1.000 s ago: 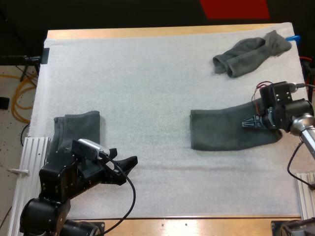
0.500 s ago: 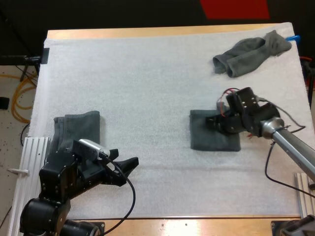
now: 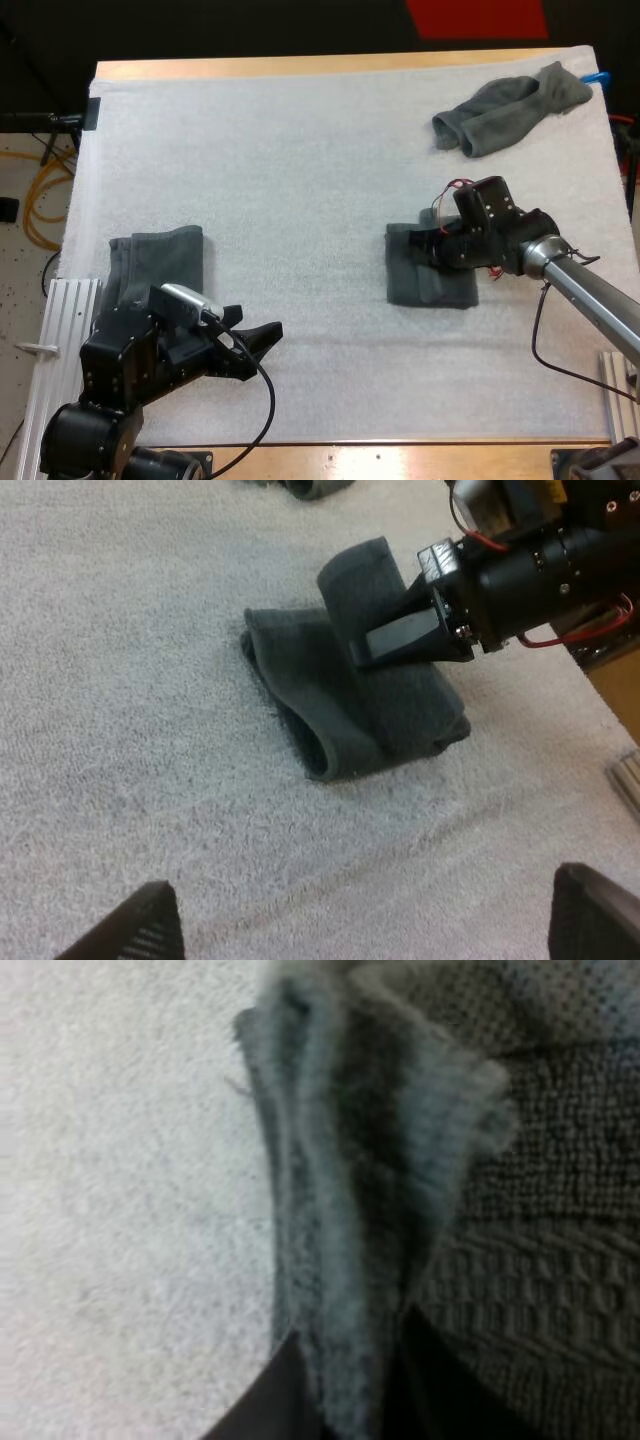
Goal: Pick towel from pile fold and stack
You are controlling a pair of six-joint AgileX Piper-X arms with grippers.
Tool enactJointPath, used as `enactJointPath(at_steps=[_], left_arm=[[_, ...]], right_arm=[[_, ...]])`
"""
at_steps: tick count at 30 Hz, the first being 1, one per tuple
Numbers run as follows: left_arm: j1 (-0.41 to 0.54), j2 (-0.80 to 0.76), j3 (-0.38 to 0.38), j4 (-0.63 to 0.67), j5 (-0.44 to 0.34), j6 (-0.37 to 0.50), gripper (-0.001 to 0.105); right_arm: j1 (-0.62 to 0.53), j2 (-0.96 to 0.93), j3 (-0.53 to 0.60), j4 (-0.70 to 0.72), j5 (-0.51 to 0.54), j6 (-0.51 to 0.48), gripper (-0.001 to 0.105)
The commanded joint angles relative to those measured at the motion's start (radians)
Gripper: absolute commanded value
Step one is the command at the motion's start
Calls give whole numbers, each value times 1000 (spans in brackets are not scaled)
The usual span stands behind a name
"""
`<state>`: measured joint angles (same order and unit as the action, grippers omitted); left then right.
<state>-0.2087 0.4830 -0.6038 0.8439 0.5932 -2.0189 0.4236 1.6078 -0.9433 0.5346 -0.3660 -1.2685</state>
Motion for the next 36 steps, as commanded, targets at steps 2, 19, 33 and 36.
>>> enactJointPath(at_steps=[2, 19, 33, 36], left_arm=[[0, 3, -4, 4, 3, -7, 71], [0, 3, -4, 4, 3, 3, 71], [-5, 72, -4, -142, -48, -66, 71], [-26, 165, -16, -178, -54, -97, 71]], right_arm=[[1, 0, 0, -18, -71, 1, 31], [1, -166, 0, -66, -185, -87, 70], [1, -578, 0, 216, 64, -318, 70], [1, -669, 0, 260, 108, -334, 70]])
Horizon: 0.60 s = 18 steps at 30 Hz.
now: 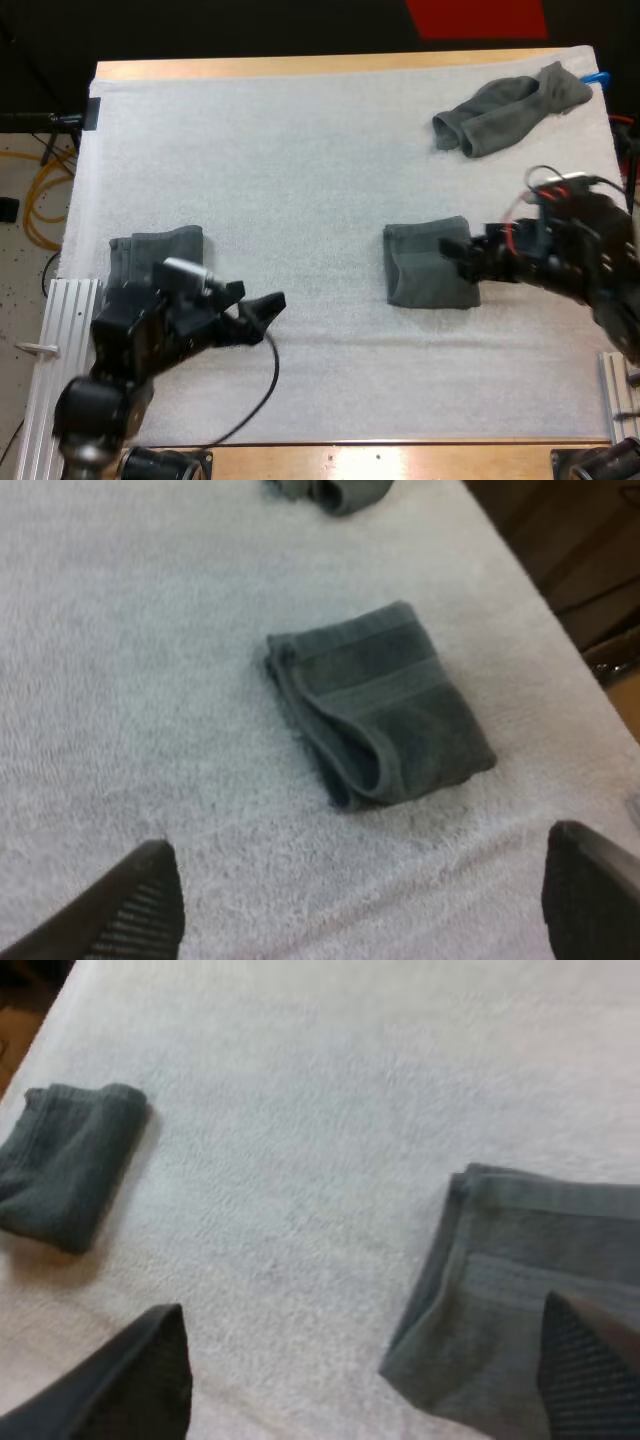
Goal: Pick towel from pile fold and stack
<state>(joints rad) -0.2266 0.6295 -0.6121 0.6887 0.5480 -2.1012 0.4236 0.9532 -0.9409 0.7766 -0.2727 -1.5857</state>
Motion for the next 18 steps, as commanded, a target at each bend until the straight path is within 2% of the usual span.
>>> enactJointPath(at_steps=[1, 10, 18], left_arm=[[-22, 57, -18, -32, -25, -23, 71], [-179, 434, -141, -148, -165, -25, 71], [-254, 757, -271, -197, -163, -26, 71]], right_arm=[[1, -47, -2, 35, 27, -16, 70], [1, -195, 8, 119, 77, -18, 70], [1, -226, 8, 278, 120, -10, 70]])
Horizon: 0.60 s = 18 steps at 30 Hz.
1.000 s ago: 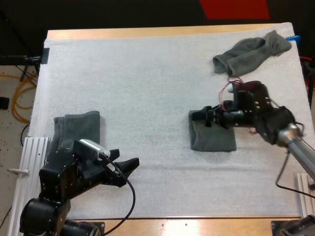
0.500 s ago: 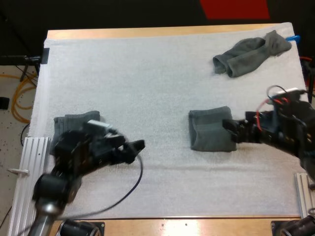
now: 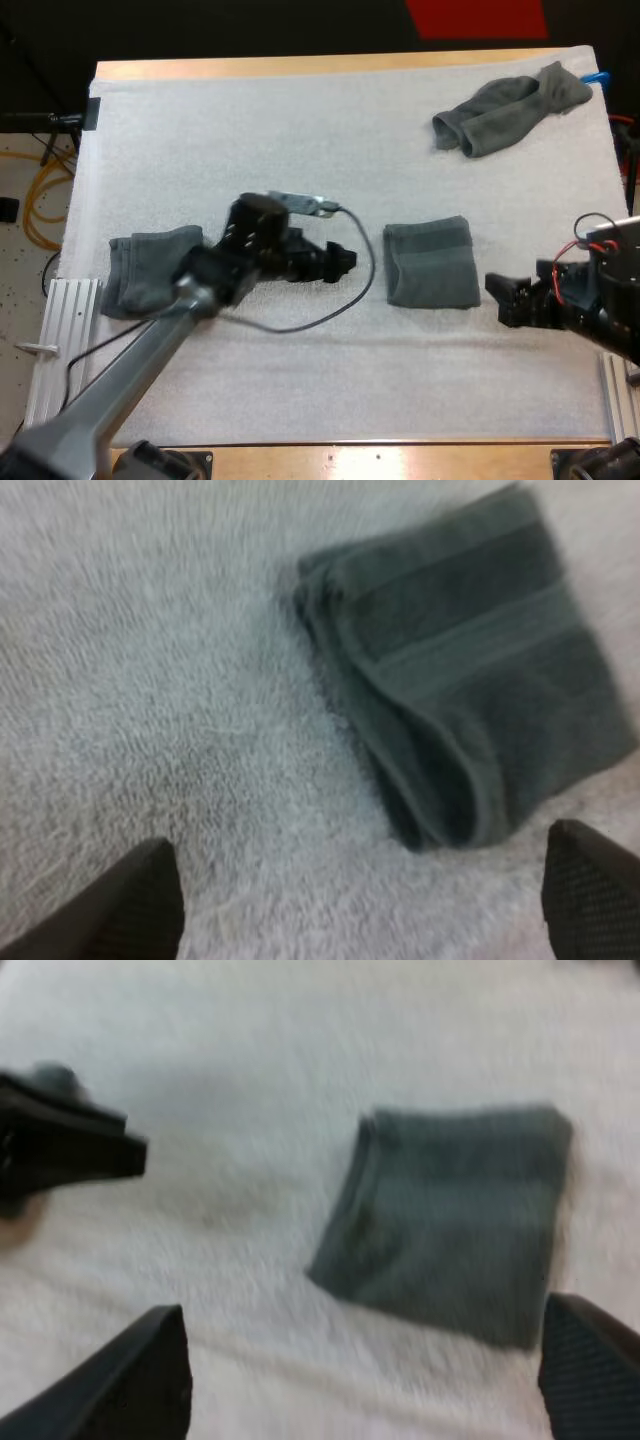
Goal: Pick towel from pile fold and stack
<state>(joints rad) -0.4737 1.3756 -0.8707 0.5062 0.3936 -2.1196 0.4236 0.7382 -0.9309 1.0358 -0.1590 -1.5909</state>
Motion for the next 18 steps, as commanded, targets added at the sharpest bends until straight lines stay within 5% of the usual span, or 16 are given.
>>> enactJointPath(at_steps=[1, 9, 13, 18], left_arm=[[-13, 46, -29, -14, -9, -8, 71], [-42, 264, -128, -22, 27, -56, 71], [-43, 355, -154, -69, 155, -138, 71], [-57, 431, -175, -86, 221, -181, 71]], right_arm=[[1, -11, -2, 40, 7, -4, 70], [1, -11, -2, 63, 7, -7, 70], [1, -11, -2, 63, 7, -26, 70], [1, -11, -2, 63, 27, -30, 70]])
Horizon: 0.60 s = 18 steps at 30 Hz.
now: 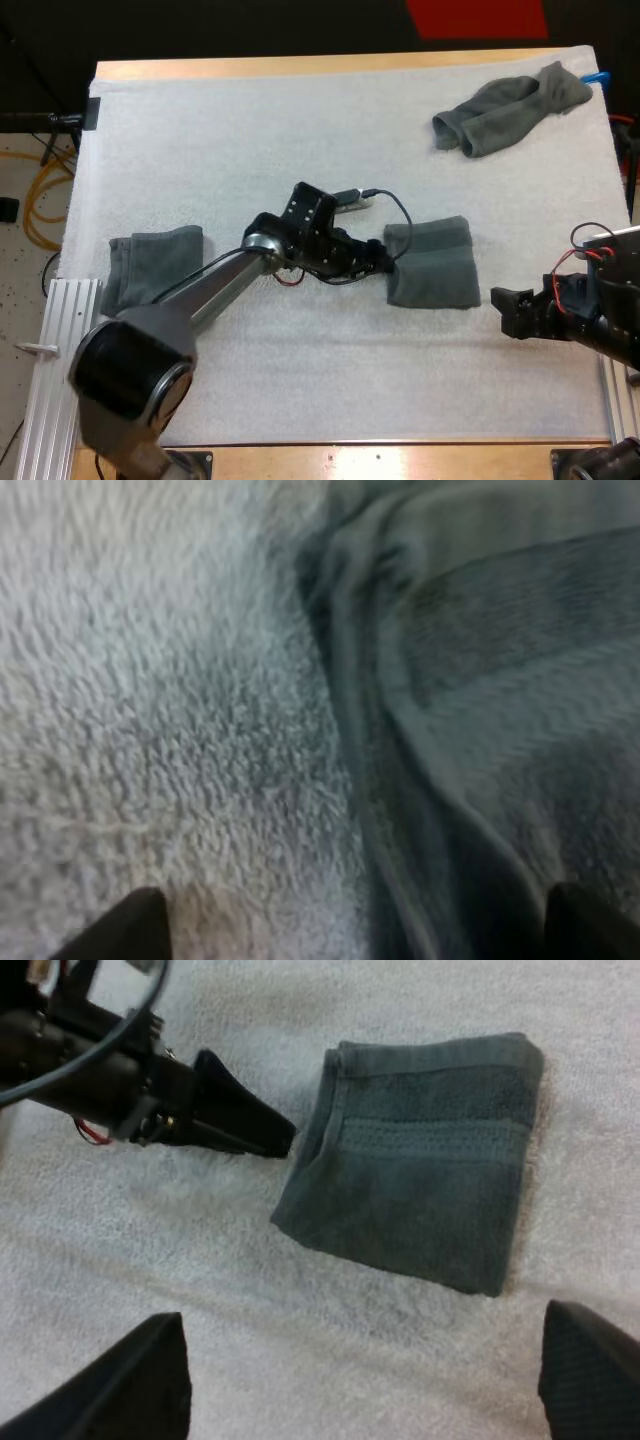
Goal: Pick towel from pile fold and stack
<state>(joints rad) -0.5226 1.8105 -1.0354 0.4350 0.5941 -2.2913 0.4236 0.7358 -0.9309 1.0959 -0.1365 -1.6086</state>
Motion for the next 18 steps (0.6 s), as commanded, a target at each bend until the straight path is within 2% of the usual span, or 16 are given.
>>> enactJointPath(at_steps=[1, 9, 18], left_arm=[[-15, 7, -13, -14, 25, -16, 71], [-76, 46, -32, -49, -6, -70, 71], [-88, 68, -60, -96, 48, -200, 71]], right_arm=[[1, -8, -2, 2, 4, -12, 70], [1, -8, -2, 3, 4, -12, 70], [1, -8, -2, 8, 4, -12, 70]])
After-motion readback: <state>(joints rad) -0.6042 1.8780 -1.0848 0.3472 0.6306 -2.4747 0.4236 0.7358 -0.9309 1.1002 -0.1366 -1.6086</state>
